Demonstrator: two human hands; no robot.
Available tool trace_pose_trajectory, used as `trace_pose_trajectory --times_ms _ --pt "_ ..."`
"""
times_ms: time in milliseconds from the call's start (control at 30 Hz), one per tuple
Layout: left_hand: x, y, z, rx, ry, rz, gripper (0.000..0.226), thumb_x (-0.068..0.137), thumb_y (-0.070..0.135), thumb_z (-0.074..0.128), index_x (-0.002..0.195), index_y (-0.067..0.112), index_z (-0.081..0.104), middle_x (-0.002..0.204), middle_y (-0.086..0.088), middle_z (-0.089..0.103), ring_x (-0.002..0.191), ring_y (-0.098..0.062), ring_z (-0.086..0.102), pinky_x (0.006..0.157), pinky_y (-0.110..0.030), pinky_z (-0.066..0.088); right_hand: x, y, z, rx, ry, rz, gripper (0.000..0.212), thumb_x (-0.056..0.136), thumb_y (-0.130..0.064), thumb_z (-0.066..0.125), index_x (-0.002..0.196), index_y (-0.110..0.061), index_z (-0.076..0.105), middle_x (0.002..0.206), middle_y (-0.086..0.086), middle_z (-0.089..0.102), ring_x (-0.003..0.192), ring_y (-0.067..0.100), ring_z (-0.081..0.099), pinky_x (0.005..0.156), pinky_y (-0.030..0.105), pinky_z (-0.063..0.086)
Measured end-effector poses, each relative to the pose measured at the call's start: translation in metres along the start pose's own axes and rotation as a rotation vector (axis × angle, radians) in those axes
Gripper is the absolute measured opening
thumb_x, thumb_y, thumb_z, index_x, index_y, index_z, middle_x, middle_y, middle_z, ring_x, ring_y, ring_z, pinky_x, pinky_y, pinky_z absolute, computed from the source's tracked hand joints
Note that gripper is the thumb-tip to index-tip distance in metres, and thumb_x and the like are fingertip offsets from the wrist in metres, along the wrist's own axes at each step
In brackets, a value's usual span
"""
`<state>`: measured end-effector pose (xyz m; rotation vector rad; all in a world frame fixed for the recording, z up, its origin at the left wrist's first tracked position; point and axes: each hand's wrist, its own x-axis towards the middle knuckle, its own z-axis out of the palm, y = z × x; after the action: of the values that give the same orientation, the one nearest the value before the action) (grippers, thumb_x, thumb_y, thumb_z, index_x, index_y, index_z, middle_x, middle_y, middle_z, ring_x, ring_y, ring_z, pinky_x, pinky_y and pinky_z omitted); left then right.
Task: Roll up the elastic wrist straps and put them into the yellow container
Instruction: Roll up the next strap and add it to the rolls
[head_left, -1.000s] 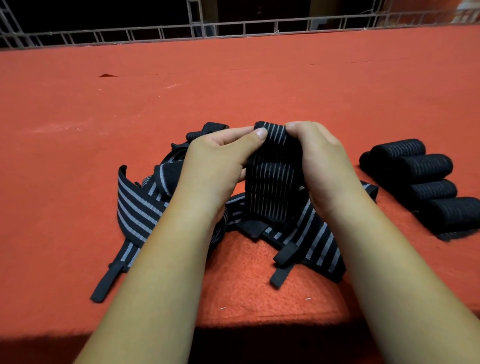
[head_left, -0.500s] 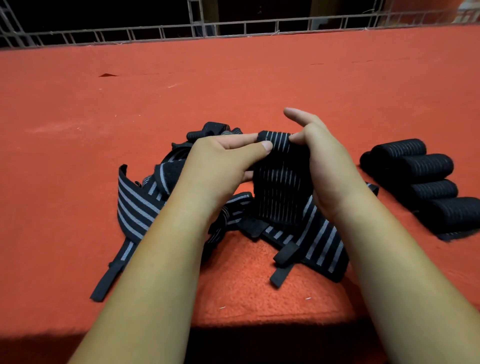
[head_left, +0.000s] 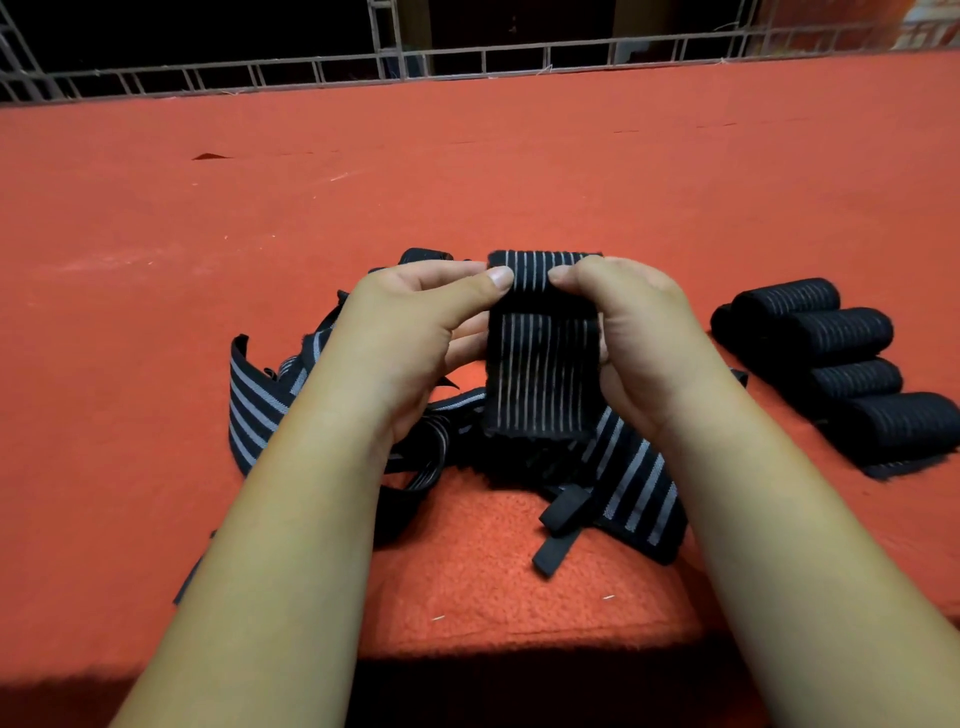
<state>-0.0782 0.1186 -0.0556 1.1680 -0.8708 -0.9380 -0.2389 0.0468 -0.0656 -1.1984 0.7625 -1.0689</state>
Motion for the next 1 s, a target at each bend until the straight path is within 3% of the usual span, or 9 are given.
trace_pose_trajectory --times_ms 67,167,267,400,500,633,733,833,1000 --pt "0.001 -0.001 0.000 -0.011 0.039 0.021 0.017 0.095 0.008 0.081 0.111 0.007 0.075 0.102 -0.012 0.084 0.094 -0.026 0.083 0.082 -0.031 0.063 0.000 0.001 0.001 -0.004 -0.020 0.018 0.025 0.100 -0.013 0.064 0.113 0.006 0.073 0.108 0.028 0.078 0.104 0.047 0.076 0.098 0.066 0.058" --pt "0.005 -0.007 0.000 -0.008 0.069 0.065 0.021 0.094 0.003 0.080 0.114 0.007 0.077 0.108 -0.013 0.083 0.098 -0.029 0.082 0.086 -0.036 0.064 0.002 0.005 0.003 -0.059 -0.050 0.050 0.020 0.104 -0.020 0.063 0.110 -0.009 0.079 0.112 0.021 0.080 0.110 0.041 0.077 0.100 0.063 0.060" --pt "0.007 -0.012 -0.001 0.043 0.062 0.118 0.030 0.093 -0.005 0.078 0.119 0.010 0.076 0.112 -0.009 0.082 0.104 -0.024 0.081 0.087 -0.036 0.064 0.004 0.008 0.003 -0.072 -0.057 0.101 0.032 0.106 -0.040 0.063 0.131 -0.021 0.072 0.115 0.010 0.082 0.103 0.029 0.081 0.089 0.050 0.065" --pt "0.006 -0.016 -0.001 0.178 -0.005 0.167 0.041 0.086 -0.008 0.079 0.114 0.021 0.077 0.116 -0.001 0.081 0.110 -0.020 0.078 0.092 -0.041 0.064 0.004 0.009 0.001 -0.077 -0.051 0.147 0.057 0.099 -0.067 0.063 0.131 -0.021 0.072 0.115 0.009 0.082 0.103 0.032 0.081 0.101 0.061 0.060" --pt "0.008 -0.018 0.000 0.155 -0.054 0.122 0.043 0.077 -0.003 0.082 0.110 0.025 0.080 0.120 -0.005 0.079 0.114 -0.024 0.077 0.098 -0.047 0.063 0.002 0.008 0.000 -0.021 0.020 0.128 0.046 0.103 -0.050 0.067 0.121 -0.009 0.076 0.110 0.017 0.082 0.101 0.041 0.080 0.098 0.069 0.059" --pt "0.003 -0.011 0.004 0.062 -0.081 0.004 0.032 0.092 0.002 0.081 0.123 0.005 0.076 0.121 -0.016 0.079 0.108 -0.027 0.080 0.098 -0.039 0.063 0.000 0.001 -0.001 -0.013 0.103 0.050 0.027 0.096 -0.031 0.066 0.111 -0.011 0.077 0.101 0.014 0.079 0.101 0.041 0.079 0.089 0.075 0.058" --pt "-0.006 -0.005 0.012 0.128 -0.145 -0.004 0.014 0.103 0.011 0.071 0.114 0.011 0.079 0.107 -0.008 0.084 0.100 -0.025 0.082 0.095 -0.036 0.062 -0.002 -0.003 -0.003 -0.087 0.142 -0.045 0.025 0.094 -0.026 0.063 0.113 -0.016 0.077 0.100 0.005 0.080 0.092 0.024 0.079 0.087 0.054 0.066" --pt "-0.010 -0.002 0.021 0.136 -0.179 -0.031 0.024 0.109 0.026 0.064 0.112 0.010 0.081 0.105 -0.009 0.084 0.098 -0.027 0.082 0.100 -0.040 0.061 -0.005 -0.004 -0.006 -0.129 0.101 -0.126 0.025 0.091 -0.022 0.060 0.111 -0.025 0.076 0.090 -0.001 0.070 0.082 0.016 0.068 0.072 0.038 0.057" --pt "-0.009 -0.009 0.025 0.091 -0.151 -0.064 0.028 0.107 0.029 0.068 0.106 0.004 0.082 0.102 -0.014 0.082 0.095 -0.028 0.081 0.093 -0.040 0.064 -0.009 -0.002 -0.009 -0.037 -0.009 -0.147 0.042 0.084 -0.002 0.052 0.119 -0.012 0.071 0.091 -0.002 0.067 0.083 0.017 0.065 0.071 0.035 0.059"
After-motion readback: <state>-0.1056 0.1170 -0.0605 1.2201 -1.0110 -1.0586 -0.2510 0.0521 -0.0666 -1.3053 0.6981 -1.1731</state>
